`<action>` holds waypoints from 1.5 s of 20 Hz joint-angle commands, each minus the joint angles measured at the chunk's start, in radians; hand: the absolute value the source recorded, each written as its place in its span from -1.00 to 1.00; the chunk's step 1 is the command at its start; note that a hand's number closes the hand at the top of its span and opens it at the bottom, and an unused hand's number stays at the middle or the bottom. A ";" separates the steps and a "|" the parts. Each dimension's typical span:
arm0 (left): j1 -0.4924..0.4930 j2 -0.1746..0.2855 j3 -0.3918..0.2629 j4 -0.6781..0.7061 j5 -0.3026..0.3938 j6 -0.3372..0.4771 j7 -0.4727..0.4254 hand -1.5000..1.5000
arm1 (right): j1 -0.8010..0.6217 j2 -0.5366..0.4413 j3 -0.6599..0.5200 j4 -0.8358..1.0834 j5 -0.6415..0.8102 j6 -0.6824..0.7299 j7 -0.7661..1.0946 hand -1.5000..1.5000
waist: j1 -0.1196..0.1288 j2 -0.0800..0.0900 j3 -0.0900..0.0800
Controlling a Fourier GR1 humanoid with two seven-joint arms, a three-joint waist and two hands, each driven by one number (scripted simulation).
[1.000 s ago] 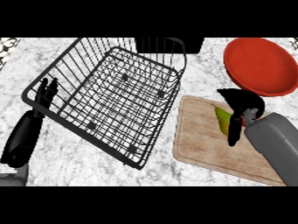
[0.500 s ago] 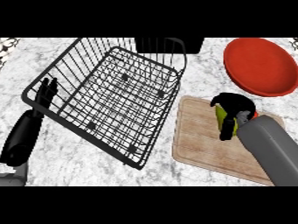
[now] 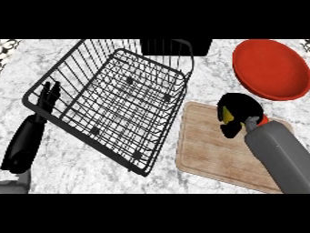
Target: Pick the pear from the cutting board and place it in the tiered basket
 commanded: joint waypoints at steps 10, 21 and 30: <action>0.097 0.007 0.026 -0.037 0.005 -0.003 -0.049 0.00 | 0.501 -0.164 -0.072 -0.587 0.207 -0.369 0.310 1.00 | -0.096 -0.022 0.004; 0.042 -0.030 -0.021 -0.074 -0.029 0.003 0.000 0.00 | 0.689 -0.147 -0.193 -1.296 0.036 -0.317 0.469 1.00 | -0.054 -0.009 0.006; -0.039 -0.023 -0.006 -0.032 -0.014 -0.036 0.029 0.00 | 0.412 -0.153 -0.163 -1.460 0.028 -0.144 0.636 1.00 | -0.022 -0.004 0.004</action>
